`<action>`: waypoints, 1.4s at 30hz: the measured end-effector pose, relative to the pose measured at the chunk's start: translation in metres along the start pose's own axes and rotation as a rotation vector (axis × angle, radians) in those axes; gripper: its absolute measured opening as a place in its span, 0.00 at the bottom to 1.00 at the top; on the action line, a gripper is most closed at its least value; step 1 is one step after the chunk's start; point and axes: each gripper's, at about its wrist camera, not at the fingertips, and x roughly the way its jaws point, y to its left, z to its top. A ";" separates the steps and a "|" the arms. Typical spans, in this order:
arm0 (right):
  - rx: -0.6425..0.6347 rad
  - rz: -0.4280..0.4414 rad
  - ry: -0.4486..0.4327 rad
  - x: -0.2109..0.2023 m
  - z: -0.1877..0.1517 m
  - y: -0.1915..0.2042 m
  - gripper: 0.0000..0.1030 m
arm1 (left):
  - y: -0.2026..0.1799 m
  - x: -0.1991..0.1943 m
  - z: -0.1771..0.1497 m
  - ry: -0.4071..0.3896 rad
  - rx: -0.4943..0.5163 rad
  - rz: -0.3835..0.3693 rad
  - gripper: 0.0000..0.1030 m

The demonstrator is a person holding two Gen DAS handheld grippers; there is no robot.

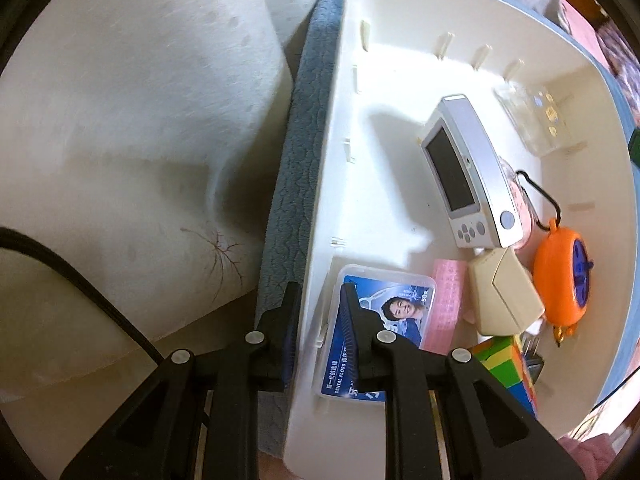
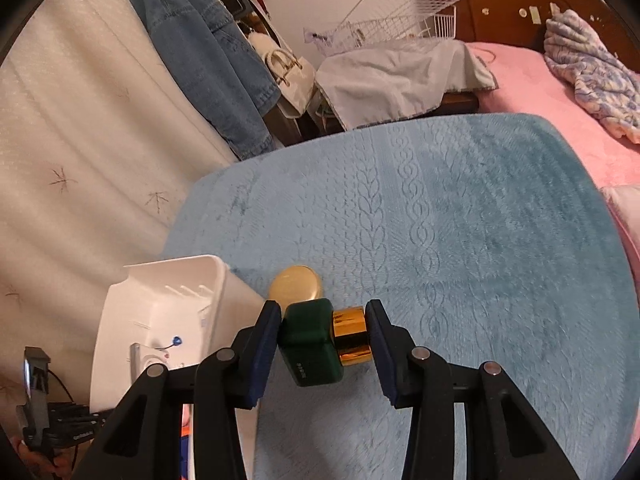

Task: Organize rigid objects
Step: 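Carry the green bottle into the tray and release it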

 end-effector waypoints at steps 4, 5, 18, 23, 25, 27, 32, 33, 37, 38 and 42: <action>0.010 -0.008 -0.027 -0.016 -0.009 0.012 0.43 | -0.005 -0.002 -0.001 -0.003 0.055 -0.004 0.19; 0.009 -0.010 -0.034 -0.020 -0.012 0.017 0.43 | -0.004 -0.003 -0.002 -0.004 0.066 -0.007 0.19; -0.018 -0.047 -0.104 -0.052 -0.056 0.084 0.43 | -0.002 -0.008 0.000 0.013 0.144 -0.065 0.19; -0.061 -0.063 -0.112 -0.058 -0.076 0.109 0.43 | -0.002 -0.008 0.000 0.016 0.178 -0.080 0.19; -0.076 -0.074 -0.110 -0.059 -0.084 0.119 0.43 | 0.000 -0.007 0.000 0.016 0.197 -0.079 0.19; -0.087 -0.077 -0.102 -0.060 -0.095 0.127 0.43 | -0.001 -0.007 -0.001 0.014 0.216 -0.082 0.19; -0.106 -0.082 -0.069 -0.059 -0.120 0.141 0.43 | -0.001 -0.004 0.000 0.007 0.268 -0.079 0.19; -0.111 -0.086 -0.063 -0.059 -0.125 0.144 0.43 | -0.001 -0.004 0.001 0.008 0.275 -0.080 0.19; -0.111 -0.087 -0.046 -0.059 -0.141 0.151 0.43 | -0.004 -0.007 0.002 0.008 0.302 -0.076 0.19; -0.111 -0.085 -0.043 -0.060 -0.144 0.152 0.43 | -0.004 -0.008 0.002 0.007 0.308 -0.073 0.19; -0.101 -0.067 -0.039 -0.061 -0.154 0.156 0.43 | -0.005 -0.010 0.002 0.008 0.323 -0.068 0.19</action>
